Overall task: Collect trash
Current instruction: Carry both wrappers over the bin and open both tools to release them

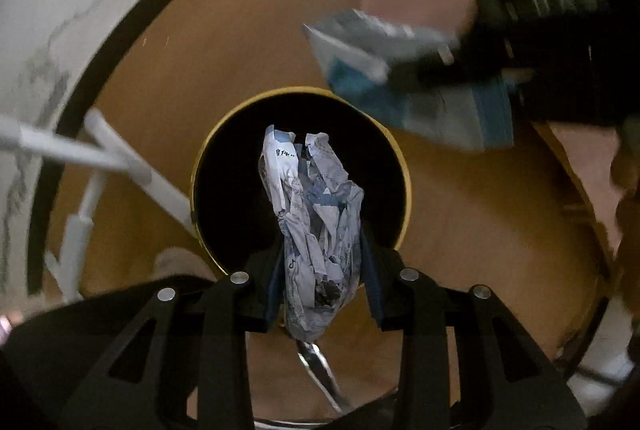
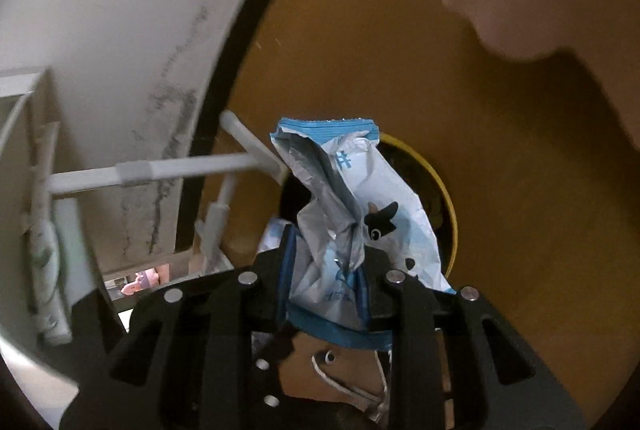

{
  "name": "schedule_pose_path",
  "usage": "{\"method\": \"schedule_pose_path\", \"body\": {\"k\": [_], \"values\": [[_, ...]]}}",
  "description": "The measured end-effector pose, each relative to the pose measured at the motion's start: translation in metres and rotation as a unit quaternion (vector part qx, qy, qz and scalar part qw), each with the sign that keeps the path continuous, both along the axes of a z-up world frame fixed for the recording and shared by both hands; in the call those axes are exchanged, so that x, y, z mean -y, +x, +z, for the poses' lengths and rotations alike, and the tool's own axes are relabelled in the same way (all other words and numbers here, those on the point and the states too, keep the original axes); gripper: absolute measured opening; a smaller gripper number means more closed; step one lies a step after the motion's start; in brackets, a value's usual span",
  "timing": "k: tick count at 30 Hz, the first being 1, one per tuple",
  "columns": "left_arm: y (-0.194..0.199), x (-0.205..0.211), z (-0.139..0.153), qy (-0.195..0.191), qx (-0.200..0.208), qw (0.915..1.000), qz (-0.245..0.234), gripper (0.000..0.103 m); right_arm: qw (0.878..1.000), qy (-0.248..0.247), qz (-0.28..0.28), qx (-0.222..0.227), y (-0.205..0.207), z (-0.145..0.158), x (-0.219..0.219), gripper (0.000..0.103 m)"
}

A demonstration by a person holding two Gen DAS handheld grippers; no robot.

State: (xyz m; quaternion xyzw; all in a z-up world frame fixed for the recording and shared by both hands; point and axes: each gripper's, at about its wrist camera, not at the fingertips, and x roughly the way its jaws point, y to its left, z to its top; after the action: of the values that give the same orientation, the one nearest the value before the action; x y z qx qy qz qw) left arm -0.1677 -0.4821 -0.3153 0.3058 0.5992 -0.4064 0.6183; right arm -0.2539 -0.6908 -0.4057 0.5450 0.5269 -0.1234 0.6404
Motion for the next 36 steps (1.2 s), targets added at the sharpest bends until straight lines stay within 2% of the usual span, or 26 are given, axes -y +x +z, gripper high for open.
{"method": "schedule_pose_path", "body": {"k": [5, 9, 12, 13, 14, 15, 16, 17, 18, 19, 22, 24, 26, 28, 29, 30, 31, 32, 34, 36], "values": [[0.020, -0.012, -0.022, 0.002, -0.064, 0.9955, 0.069, 0.033, 1.000, 0.010, 0.019, -0.022, 0.014, -0.021, -0.015, 0.026], [0.011, -0.004, -0.022, -0.001, -0.064, 0.9965, 0.055, 0.033, 0.999, 0.018, 0.018, -0.026, 0.019, -0.025, -0.020, 0.026], [0.011, -0.008, -0.025, -0.005, -0.071, 0.9956, 0.061, 0.034, 0.999, 0.027, 0.017, -0.018, 0.016, -0.027, -0.014, 0.028], [0.011, -0.008, -0.022, -0.007, -0.071, 0.9954, 0.064, 0.035, 0.999, 0.027, 0.015, -0.016, 0.015, -0.026, -0.011, 0.030], [0.011, -0.008, -0.020, -0.009, -0.061, 0.9957, 0.069, 0.036, 1.000, 0.024, 0.014, -0.014, 0.015, -0.025, -0.012, 0.036], [0.010, -0.007, -0.017, -0.013, -0.057, 0.9956, 0.073, 0.040, 1.000, 0.020, 0.014, -0.012, 0.016, -0.023, -0.012, 0.044], [0.010, -0.010, -0.017, -0.019, -0.057, 0.9952, 0.077, 0.062, 1.000, 0.016, 0.014, -0.013, 0.015, -0.020, -0.011, 0.063], [0.010, -0.011, -0.014, -0.030, -0.057, 0.9943, 0.085, 0.091, 1.000, 0.005, 0.012, -0.014, 0.015, -0.016, -0.010, 0.071], [0.012, -0.012, -0.012, -0.036, -0.050, 0.9942, 0.088, 0.096, 1.000, 0.000, 0.010, -0.014, 0.015, -0.013, -0.009, 0.072], [0.012, -0.012, -0.009, -0.041, -0.041, 0.9941, 0.091, 0.096, 1.000, -0.004, 0.008, -0.015, 0.013, -0.010, -0.008, 0.072], [0.008, -0.011, -0.001, -0.052, -0.062, 0.9931, 0.084, 0.096, 0.999, -0.032, 0.003, -0.027, 0.004, 0.010, -0.002, 0.072], [-0.005, -0.011, 0.012, -0.064, -0.064, 0.9938, 0.064, 0.096, 0.995, -0.096, -0.003, -0.039, -0.007, 0.044, 0.007, 0.072], [-0.024, -0.008, 0.039, -0.091, -0.058, 0.9938, 0.028, 0.096, 0.984, -0.171, -0.026, -0.041, -0.022, 0.086, 0.018, 0.072], [-0.049, -0.009, 0.082, -0.141, -0.059, 0.9880, -0.022, 0.096, 0.964, -0.256, -0.072, -0.024, -0.042, 0.143, 0.026, 0.079], [-0.064, -0.013, 0.115, -0.181, -0.052, 0.9807, -0.054, 0.096, 0.950, -0.296, -0.094, -0.011, -0.052, 0.171, 0.026, 0.090], [-0.073, -0.019, 0.147, -0.216, -0.038, 0.9727, -0.077, 0.096, 0.930, -0.346, -0.119, 0.004, -0.062, 0.205, 0.021, 0.097], [-0.079, -0.026, 0.174, -0.244, -0.026, 0.9650, -0.093, 0.096, 0.908, -0.394, -0.140, 0.021, -0.071, 0.236, 0.013, 0.096], [-0.083, -0.038, 0.210, -0.281, -0.013, 0.9537, -0.107, 0.096, 0.889, -0.431, -0.149, 0.039, -0.075, 0.263, 0.002, 0.096], [-0.080, -0.071, 0.277, -0.350, 0.032, 0.9288, -0.117, 0.096, 0.867, -0.471, -0.146, 0.068, -0.069, 0.302, -0.015, 0.096], [-0.068, -0.105, 0.320, -0.394, 0.089, 0.9101, -0.092, 0.096, 0.851, -0.498, -0.132, 0.101, -0.055, 0.333, -0.037, 0.096]]}}
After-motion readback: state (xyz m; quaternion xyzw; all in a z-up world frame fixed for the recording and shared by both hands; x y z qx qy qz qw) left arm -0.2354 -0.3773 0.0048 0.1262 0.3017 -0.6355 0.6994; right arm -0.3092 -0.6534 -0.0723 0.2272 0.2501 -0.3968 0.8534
